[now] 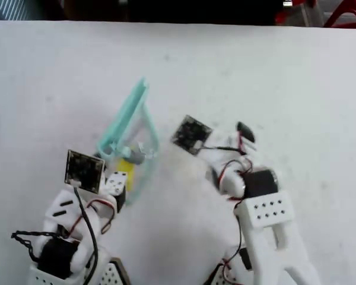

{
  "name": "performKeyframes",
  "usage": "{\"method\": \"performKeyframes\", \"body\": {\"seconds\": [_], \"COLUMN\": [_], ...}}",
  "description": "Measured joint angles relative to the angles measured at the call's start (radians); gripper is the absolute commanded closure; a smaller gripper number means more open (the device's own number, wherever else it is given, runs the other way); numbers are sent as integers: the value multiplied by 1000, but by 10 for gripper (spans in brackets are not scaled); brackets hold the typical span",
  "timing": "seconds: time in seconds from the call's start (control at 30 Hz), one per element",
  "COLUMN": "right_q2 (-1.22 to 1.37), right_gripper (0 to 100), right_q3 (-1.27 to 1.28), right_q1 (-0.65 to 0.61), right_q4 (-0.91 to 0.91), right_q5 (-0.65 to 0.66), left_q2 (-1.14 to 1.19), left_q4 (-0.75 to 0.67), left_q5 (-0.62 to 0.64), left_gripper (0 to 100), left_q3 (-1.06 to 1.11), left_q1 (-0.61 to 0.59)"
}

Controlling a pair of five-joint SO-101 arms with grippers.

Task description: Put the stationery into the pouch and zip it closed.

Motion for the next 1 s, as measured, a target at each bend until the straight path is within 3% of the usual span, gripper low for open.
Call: {"method": "performKeyframes", "body": {"seconds": [0.1, 0.2, 0.3, 0.43, 0.77, 1.0], "right_q2": [-94, -227, -356, -390, -187, -180], "right_gripper": [658, 738, 793, 737, 711, 711], "right_q3": [-103, -203, -229, -227, -186, -186], "right_q1": [-143, -239, -330, -488, -525, -629], "right_q4": [26, 29, 31, 14, -35, -44], "right_q5": [-181, -359, -453, -470, -470, -471], "left_q2": [0, 0, 0, 0, 0, 0], "left_q4": [0, 0, 0, 0, 0, 0], "left_q5": [0, 0, 0, 0, 0, 0], "left_gripper": [980, 980, 980, 980, 980, 980], "left_q3": [0, 0, 0, 0, 2, 2], "left_q1": [0, 0, 0, 0, 0, 0]}}
